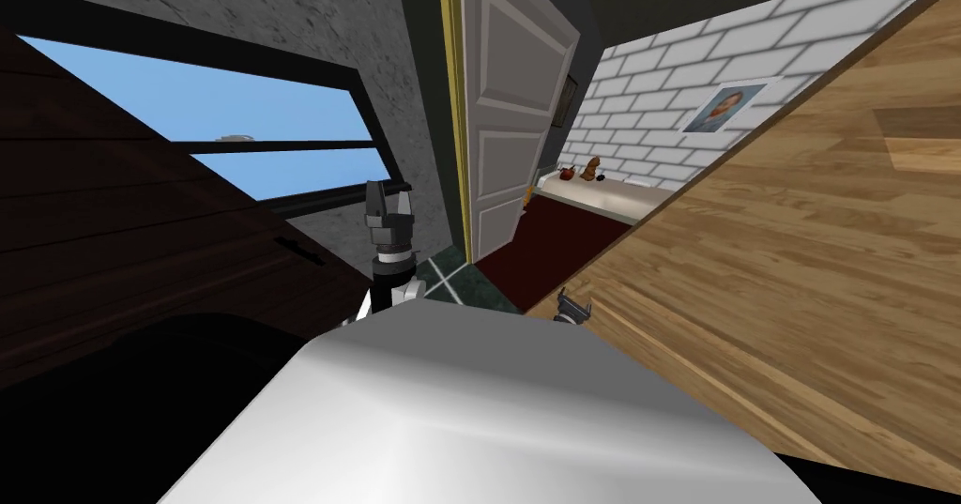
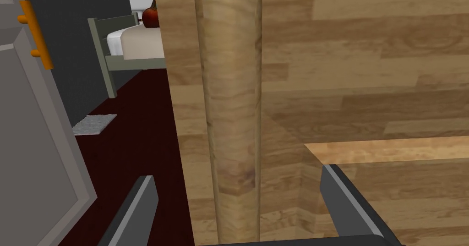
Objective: Push the door open
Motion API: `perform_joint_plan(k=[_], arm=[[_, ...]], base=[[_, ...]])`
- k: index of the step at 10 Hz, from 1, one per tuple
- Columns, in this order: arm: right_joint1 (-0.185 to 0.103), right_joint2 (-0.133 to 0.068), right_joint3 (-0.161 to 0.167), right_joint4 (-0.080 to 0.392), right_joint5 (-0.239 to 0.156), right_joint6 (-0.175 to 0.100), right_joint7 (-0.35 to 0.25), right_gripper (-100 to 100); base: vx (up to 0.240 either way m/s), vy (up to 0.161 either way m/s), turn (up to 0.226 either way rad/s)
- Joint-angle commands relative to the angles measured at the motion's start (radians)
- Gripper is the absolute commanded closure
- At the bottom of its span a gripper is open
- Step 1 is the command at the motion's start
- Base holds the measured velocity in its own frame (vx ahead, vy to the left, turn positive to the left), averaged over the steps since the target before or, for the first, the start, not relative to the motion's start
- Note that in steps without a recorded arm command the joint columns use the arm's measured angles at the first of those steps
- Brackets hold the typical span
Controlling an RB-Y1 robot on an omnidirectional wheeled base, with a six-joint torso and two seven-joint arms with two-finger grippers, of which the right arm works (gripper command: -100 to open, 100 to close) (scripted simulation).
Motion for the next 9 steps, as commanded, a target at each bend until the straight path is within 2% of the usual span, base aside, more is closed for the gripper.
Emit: perform_joint_plan(k=[1,2,3,8,9], arm=[[-0.003,-0.001,-0.003,0.007,-0.001,-0.001,-0.004,-100],[-0.002,0.0,-0.002,0.005,0.0,-0.001,-0.002,-100],[-0.002,0.0,-0.002,0.005,0.0,-0.001,-0.002,100],[-0.002,0.0,-0.002,0.005,0.0,-0.001,-0.002,100],[-0.006,-0.004,-0.013,0.008,-0.008,0.0,-0.001,100]], base=[[0.19,-0.138,0.025],[0.083,-0.06,0.014],[-0.012,0.006,-0.006],[-0.008,0.005,0.0],[0.125,-0.032,-0.03]])
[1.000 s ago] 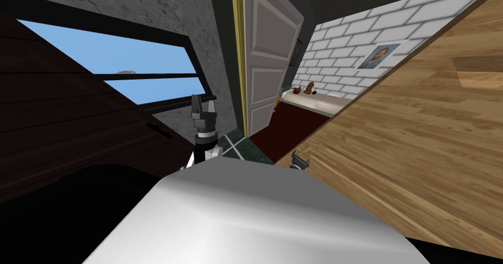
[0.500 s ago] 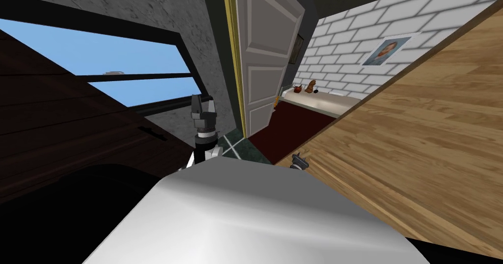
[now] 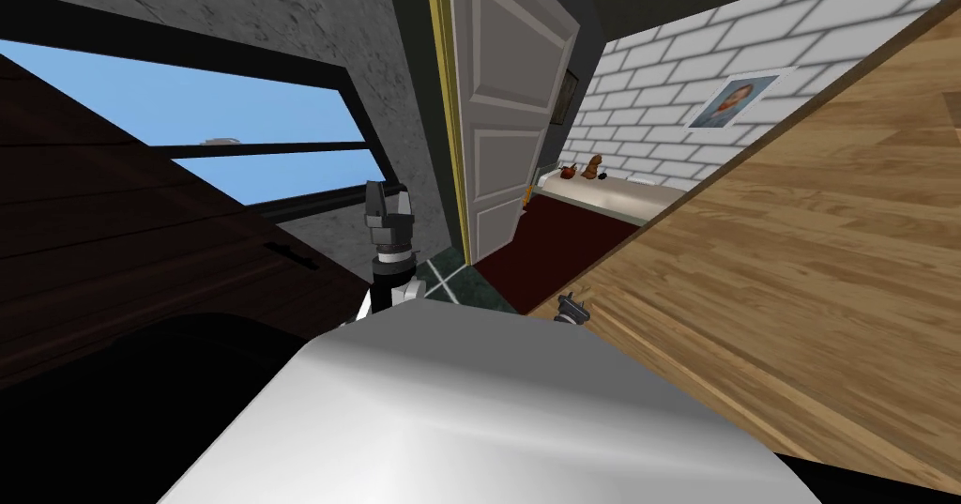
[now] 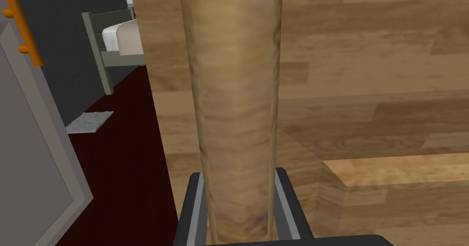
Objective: Push the door open
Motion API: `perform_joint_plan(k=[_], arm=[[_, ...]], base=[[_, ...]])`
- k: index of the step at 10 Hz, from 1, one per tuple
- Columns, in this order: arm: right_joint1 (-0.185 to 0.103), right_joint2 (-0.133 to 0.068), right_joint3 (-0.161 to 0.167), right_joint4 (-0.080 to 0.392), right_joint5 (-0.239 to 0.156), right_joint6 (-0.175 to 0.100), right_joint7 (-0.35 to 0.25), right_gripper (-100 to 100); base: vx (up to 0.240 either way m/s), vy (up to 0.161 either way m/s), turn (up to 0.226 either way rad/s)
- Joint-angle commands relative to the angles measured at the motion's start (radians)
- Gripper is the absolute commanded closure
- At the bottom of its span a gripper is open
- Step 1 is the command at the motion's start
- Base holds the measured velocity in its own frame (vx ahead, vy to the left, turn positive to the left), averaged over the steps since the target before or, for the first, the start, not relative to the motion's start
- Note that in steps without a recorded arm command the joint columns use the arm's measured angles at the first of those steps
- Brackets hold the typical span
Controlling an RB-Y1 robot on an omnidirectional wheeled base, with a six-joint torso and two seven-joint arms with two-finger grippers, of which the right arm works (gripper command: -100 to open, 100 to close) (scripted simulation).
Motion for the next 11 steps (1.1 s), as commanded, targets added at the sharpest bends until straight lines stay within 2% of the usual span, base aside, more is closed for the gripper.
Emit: perform_joint_plan(k=[1,5,11], arm=[[-0.003,-0.003,-0.013,0.0,-0.007,-0.006,0.002,100],[-0.004,-0.003,-0.051,0.013,-0.035,-0.014,0.009,100],[-0.005,-0.003,-0.131,0.038,-0.093,-0.03,0.024,100]], base=[[0.177,-0.04,-0.047],[0.217,-0.071,-0.043],[0.201,-0.09,-0.055]])
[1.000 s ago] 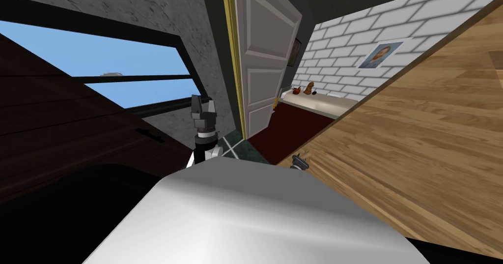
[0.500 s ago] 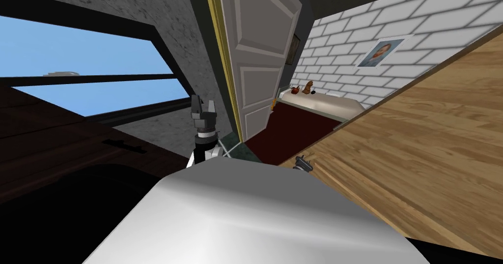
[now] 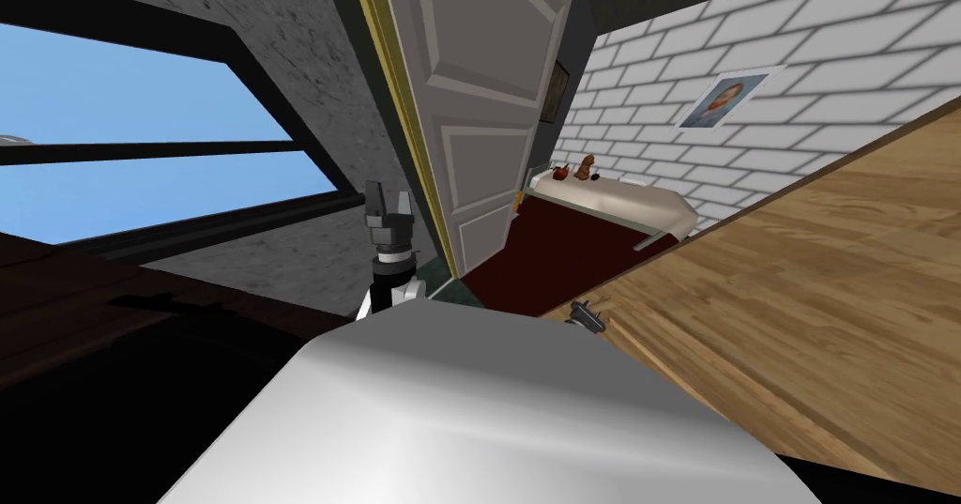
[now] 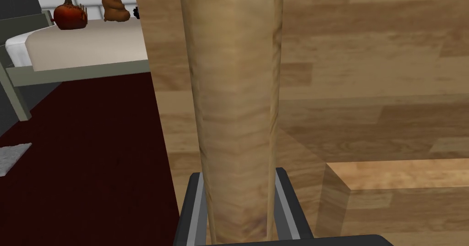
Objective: Push the door open
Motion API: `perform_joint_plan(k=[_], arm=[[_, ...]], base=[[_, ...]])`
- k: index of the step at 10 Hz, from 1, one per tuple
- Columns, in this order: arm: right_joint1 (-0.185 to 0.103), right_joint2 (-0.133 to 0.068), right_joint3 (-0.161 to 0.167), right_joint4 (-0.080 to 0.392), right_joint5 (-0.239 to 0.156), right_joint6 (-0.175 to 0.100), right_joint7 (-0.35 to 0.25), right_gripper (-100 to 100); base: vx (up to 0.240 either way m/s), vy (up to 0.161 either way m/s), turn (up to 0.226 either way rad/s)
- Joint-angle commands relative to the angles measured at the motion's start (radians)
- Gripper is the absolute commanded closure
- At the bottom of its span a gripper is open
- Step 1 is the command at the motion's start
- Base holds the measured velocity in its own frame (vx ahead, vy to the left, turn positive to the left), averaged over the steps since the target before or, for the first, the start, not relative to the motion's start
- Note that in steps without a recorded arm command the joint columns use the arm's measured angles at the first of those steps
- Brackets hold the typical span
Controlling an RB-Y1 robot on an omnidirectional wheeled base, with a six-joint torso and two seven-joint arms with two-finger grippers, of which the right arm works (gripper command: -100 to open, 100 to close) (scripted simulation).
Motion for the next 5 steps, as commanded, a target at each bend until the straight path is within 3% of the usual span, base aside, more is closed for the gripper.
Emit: perform_joint_plan(k=[1,5], arm=[[0.006,-0.01,-0.032,0.004,-0.019,-0.011,0.006,100],[0.005,-0.01,-0.078,0.019,-0.053,-0.02,0.014,100]], base=[[0.219,-0.102,-0.071],[0.177,-0.086,-0.045]])
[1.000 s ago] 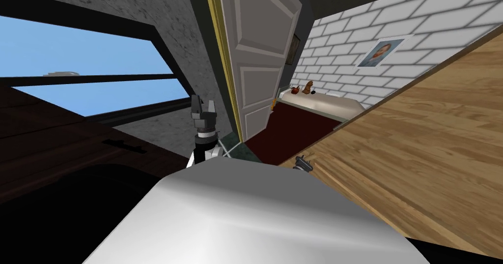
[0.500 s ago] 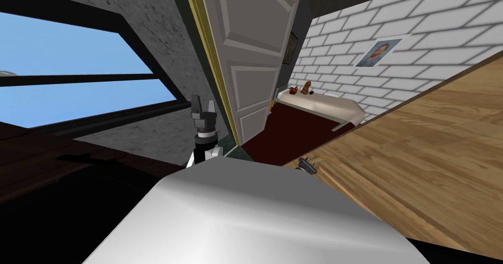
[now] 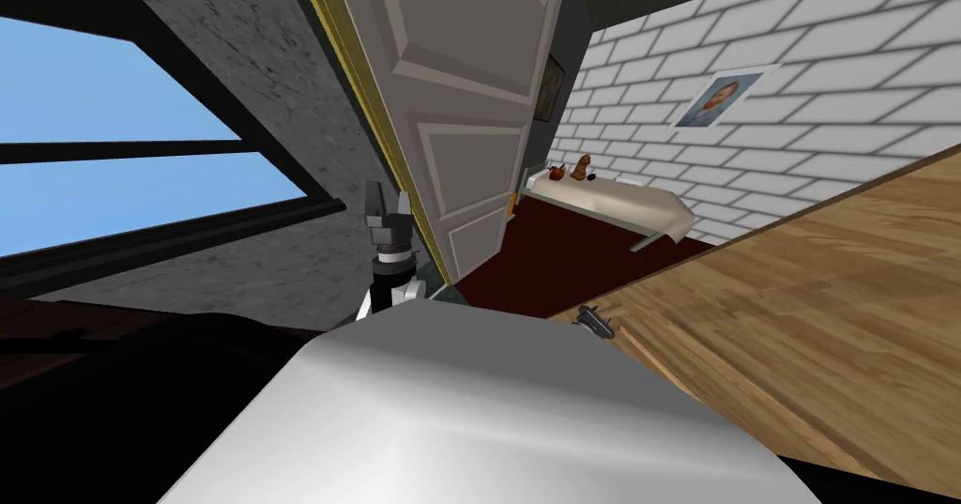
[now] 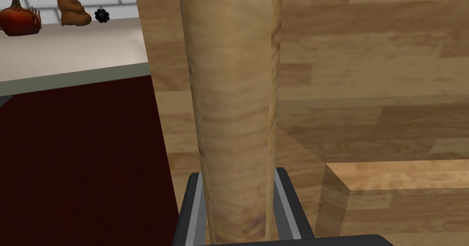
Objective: Push the door open
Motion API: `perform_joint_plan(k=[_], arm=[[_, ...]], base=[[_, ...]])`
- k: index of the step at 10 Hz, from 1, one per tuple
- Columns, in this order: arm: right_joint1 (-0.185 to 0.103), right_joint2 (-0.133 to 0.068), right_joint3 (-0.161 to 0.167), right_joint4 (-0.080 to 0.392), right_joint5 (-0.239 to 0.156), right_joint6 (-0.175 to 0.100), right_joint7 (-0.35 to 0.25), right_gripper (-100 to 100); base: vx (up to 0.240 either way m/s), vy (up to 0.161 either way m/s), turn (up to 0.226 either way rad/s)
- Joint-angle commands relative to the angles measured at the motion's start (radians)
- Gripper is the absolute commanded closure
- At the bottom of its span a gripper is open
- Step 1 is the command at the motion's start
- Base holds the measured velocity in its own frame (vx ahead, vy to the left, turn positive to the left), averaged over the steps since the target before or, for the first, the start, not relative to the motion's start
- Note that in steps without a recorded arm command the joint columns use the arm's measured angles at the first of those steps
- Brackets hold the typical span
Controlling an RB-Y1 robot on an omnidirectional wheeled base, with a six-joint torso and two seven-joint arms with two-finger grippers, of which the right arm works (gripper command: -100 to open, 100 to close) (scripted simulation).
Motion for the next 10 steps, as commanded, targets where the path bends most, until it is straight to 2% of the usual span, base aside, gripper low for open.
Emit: perform_joint_plan(k=[1,7,8,10], arm=[[0.024,-0.003,-0.032,-0.02,-0.019,-0.009,0.019,100],[0.023,-0.003,-0.078,-0.005,-0.053,-0.019,0.027,100],[0.032,0.005,-0.071,-0.021,-0.051,-0.011,0.035,100],[0.037,0.003,-0.088,-0.014,-0.068,-0.02,0.034,100]], base=[[0.215,-0.057,-0.052],[0.184,-0.059,-0.054],[0.082,-0.023,-0.022],[0.112,-0.08,-0.032]])
